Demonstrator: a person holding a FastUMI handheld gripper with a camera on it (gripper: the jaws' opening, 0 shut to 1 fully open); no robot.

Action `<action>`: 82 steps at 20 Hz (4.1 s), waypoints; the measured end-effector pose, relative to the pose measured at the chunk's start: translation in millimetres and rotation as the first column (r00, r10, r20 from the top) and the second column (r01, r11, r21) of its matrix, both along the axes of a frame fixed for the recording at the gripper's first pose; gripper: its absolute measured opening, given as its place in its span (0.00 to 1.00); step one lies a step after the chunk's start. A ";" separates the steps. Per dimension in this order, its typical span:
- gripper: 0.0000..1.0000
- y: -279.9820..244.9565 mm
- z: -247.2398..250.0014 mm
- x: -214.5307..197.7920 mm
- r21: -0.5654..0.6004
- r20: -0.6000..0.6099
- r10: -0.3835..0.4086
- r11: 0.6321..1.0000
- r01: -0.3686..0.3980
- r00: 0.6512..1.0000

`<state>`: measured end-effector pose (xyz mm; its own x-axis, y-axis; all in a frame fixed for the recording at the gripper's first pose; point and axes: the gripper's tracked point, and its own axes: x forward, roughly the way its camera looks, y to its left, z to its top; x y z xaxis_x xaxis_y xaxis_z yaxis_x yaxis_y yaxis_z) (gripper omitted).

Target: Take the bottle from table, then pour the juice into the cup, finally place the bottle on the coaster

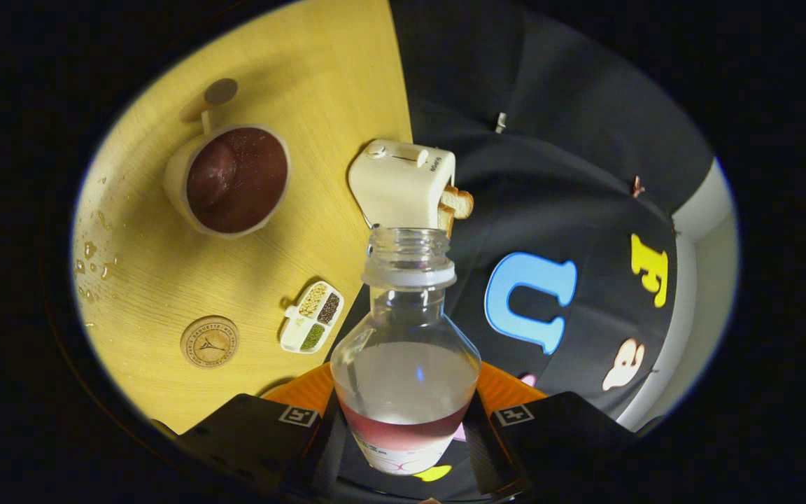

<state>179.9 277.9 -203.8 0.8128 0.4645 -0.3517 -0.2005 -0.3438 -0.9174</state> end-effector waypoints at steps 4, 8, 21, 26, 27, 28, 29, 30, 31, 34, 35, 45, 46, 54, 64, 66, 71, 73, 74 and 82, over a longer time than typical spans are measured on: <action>0.76 -39.8 10.9 -0.7 0.175 -0.152 -0.111 0.975 0.137 0.982; 0.76 -76.3 13.6 -0.4 0.318 -0.330 -0.184 0.902 0.292 0.926; 0.76 -112.3 -6.7 20.1 0.627 -0.745 0.013 0.358 0.692 0.667; 0.76 -102.6 -49.5 48.0 0.626 -0.779 0.103 0.197 0.755 0.619; 0.76 -96.5 -53.6 53.8 0.634 -0.773 0.127 0.179 0.752 0.621; 0.76 -89.8 -57.2 56.5 0.649 -0.760 0.150 0.169 0.741 0.632; 0.76 -84.3 -60.2 60.2 0.667 -0.745 0.165 0.169 0.725 0.647; 0.76 -79.3 -66.8 62.8 0.682 -0.731 0.173 0.176 0.709 0.660; 0.76 -75.6 -73.5 66.2 0.693 -0.721 0.175 0.180 0.698 0.670; 0.77 -67.5 -95.8 71.0 0.702 -0.712 0.176 0.200 0.684 0.680; 0.77 -66.2 -101.8 72.6 0.703 -0.711 0.174 0.208 0.680 0.682; 0.78 -67.6 -131.6 82.2 0.651 -0.750 0.227 0.088 0.754 0.621; 0.79 -67.0 -132.2 81.2 0.654 -0.748 0.228 0.088 0.752 0.624; 0.99 -71.9 -138.2 77.6 0.629 -0.771 0.211 0.108 0.770 0.601; 0.98 -84.0 -111.4 57.7 0.611 -0.786 0.211 0.127 0.781 0.581; 0.99 -87.8 -102.7 47.7 0.608 -0.790 0.207 0.144 0.781 0.577; 0.98 -106.7 -54.6 29.7 0.660 -0.750 0.178 0.145 0.737 0.637; 0.98 -116.7 -27.4 21.7 0.688 -0.725 0.173 0.127 0.715 0.667; 0.98 -123.4 -13.6 17.1 0.700 -0.713 0.166 0.123 0.703 0.681; 0.98 -199.4 102.7 -14.9 0.784 -0.620 0.038 -0.019 0.621 0.784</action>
